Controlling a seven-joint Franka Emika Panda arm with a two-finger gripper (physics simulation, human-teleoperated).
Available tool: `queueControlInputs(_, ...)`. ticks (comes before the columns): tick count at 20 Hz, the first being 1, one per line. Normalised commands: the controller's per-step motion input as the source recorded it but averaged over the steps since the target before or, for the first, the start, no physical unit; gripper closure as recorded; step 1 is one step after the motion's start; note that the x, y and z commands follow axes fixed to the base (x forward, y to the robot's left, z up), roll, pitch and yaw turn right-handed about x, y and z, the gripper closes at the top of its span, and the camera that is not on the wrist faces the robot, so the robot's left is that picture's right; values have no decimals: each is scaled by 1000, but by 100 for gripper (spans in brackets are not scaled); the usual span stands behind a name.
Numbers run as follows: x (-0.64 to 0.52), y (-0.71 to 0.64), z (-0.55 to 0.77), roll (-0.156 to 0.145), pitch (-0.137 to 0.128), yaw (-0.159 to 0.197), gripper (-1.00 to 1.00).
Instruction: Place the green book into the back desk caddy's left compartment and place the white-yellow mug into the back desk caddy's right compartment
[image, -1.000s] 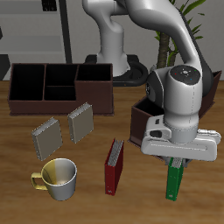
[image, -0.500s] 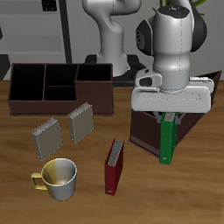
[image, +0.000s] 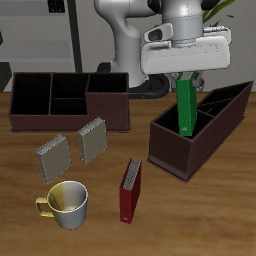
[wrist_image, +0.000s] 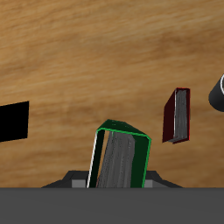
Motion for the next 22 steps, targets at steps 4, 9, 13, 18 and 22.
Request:
queueControlInputs(4, -1091, -127, 731, 72, -51, 52, 100)
queueControlInputs(9, -777, -293, 303, 65, -20, 50, 100)
queueControlInputs(13, -798, -627, 204, 38, -60, 88, 100)
queueControlInputs(18, -580, -416, 227, -5, -32, 70, 100)
queueControlInputs(22, -516, -530, 245, -57, -20, 51, 100)
